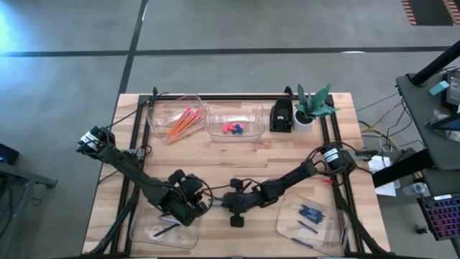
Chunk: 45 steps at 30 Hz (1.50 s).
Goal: Sort crayons/erasers/pens/pencils in bins
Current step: Put the dark blue crayon into the bottom right transparent bin
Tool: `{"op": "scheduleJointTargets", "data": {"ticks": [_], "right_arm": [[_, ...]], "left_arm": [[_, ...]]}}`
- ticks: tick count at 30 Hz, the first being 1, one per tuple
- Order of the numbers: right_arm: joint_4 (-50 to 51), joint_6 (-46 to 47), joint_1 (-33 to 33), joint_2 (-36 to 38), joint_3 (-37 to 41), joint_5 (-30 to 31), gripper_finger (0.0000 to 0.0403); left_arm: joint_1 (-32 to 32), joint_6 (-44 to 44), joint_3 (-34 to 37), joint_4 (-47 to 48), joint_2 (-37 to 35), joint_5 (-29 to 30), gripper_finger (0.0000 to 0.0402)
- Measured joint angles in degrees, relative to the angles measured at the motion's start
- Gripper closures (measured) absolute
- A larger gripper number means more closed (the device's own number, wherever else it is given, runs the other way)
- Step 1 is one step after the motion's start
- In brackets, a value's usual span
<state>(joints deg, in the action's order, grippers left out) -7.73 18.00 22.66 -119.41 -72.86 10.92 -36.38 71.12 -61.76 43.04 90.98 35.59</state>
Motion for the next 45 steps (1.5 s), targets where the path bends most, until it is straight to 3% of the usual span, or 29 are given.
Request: {"op": "scheduleJointTargets", "data": {"ticks": [9, 20, 25, 32, 38, 45], "right_arm": [[6.3, -2.0, 1.2, 6.3, 0.4, -2.2, 0.0381], [29.8, 1.7, 7.3, 25.2, 0.5, 7.1, 0.0381], [44.8, 15.2, 14.3, 33.2, 0.9, 12.5, 0.0381], [67.1, 47.2, 29.6, 39.5, 1.5, 19.1, 0.0381], [69.2, 66.6, 40.5, 38.3, 2.4, 19.1, 0.0381], [70.2, 75.6, 43.5, 31.7, 2.8, 12.7, 0.0381]], "left_arm": [[0.0, 0.0, 0.0, 0.0, 0.0, 0.0, 0.0301], [0.0, 0.0, 0.0, -0.1, 0.0, 0.3, 0.0301], [0.0, 0.0, 0.1, -0.1, 0.0, 0.3, 0.0301], [0.0, -0.1, 0.2, -0.8, 0.0, 2.7, 0.0301], [0.5, -6.5, 0.3, -4.4, 0.0, 5.7, 0.0301], [2.3, -25.4, 0.3, -21.8, 0.0, 8.0, 0.0301]]}}
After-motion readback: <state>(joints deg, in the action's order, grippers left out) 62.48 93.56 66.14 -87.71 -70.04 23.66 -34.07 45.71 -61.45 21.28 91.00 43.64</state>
